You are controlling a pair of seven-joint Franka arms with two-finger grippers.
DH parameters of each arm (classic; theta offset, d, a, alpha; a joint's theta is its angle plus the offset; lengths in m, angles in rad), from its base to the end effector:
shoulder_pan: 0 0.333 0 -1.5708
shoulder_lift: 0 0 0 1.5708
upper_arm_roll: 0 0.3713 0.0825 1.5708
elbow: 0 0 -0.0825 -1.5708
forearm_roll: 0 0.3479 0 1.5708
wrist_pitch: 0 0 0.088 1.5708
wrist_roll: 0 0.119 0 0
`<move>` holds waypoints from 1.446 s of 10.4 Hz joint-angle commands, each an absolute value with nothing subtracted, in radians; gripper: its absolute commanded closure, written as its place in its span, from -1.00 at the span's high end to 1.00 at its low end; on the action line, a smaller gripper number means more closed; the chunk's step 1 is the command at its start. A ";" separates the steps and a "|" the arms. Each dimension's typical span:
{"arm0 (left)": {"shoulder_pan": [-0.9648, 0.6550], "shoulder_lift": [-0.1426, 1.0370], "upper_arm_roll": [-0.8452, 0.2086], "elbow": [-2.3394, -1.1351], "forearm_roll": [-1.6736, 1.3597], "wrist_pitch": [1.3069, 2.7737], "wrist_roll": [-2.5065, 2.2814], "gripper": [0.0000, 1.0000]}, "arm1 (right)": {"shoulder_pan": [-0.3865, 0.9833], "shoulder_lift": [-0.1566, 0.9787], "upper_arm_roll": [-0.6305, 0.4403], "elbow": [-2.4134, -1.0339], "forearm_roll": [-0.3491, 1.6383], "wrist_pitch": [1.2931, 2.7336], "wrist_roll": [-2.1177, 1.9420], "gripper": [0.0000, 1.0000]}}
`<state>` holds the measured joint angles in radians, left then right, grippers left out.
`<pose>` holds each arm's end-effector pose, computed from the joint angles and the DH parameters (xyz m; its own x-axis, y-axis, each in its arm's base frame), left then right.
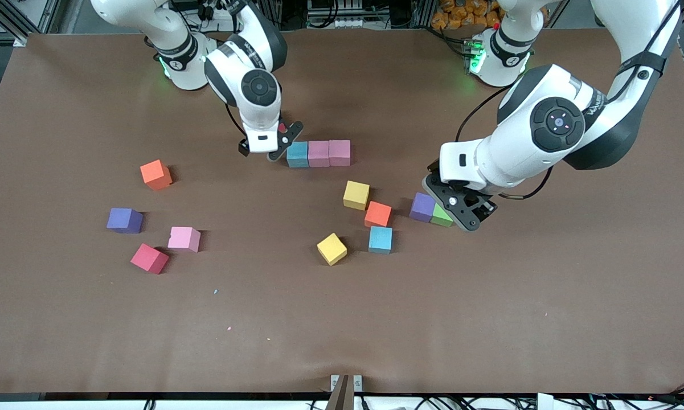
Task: Arrange 11 blocks into digit 3
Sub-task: 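Release the blue cube and lift the right gripper away, then grasp the magenta cube with the right gripper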
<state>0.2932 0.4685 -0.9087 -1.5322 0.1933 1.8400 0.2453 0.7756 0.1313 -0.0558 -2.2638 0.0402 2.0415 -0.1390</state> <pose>0.5857 -0.2624 0.5159 0.6597 -0.7490 0.0617 -0.7467 -0.6440 0.1662 0.3504 0.3112 0.3489 0.6235 0.7040 -0.3401 0.7304 -0.6796 -0.0678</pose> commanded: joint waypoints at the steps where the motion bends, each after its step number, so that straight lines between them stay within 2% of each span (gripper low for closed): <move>1: 0.305 0.459 -0.913 -1.526 0.158 1.822 0.268 1.00 | 0.775 0.103 -0.043 -2.336 0.103 2.063 -0.039 1.00; 4: 0.307 0.456 -0.913 -1.526 0.158 1.822 0.265 1.00 | 0.865 0.107 -0.038 -2.451 0.181 2.236 0.096 1.00; 8: 0.311 0.457 -0.913 -1.526 0.140 1.821 0.268 1.00 | 0.928 0.115 -0.038 -2.490 0.181 2.276 0.184 1.00; 15: 0.319 0.457 -0.913 -1.526 0.140 1.821 0.272 1.00 | 0.925 0.141 -0.040 -2.548 0.181 2.373 0.199 1.00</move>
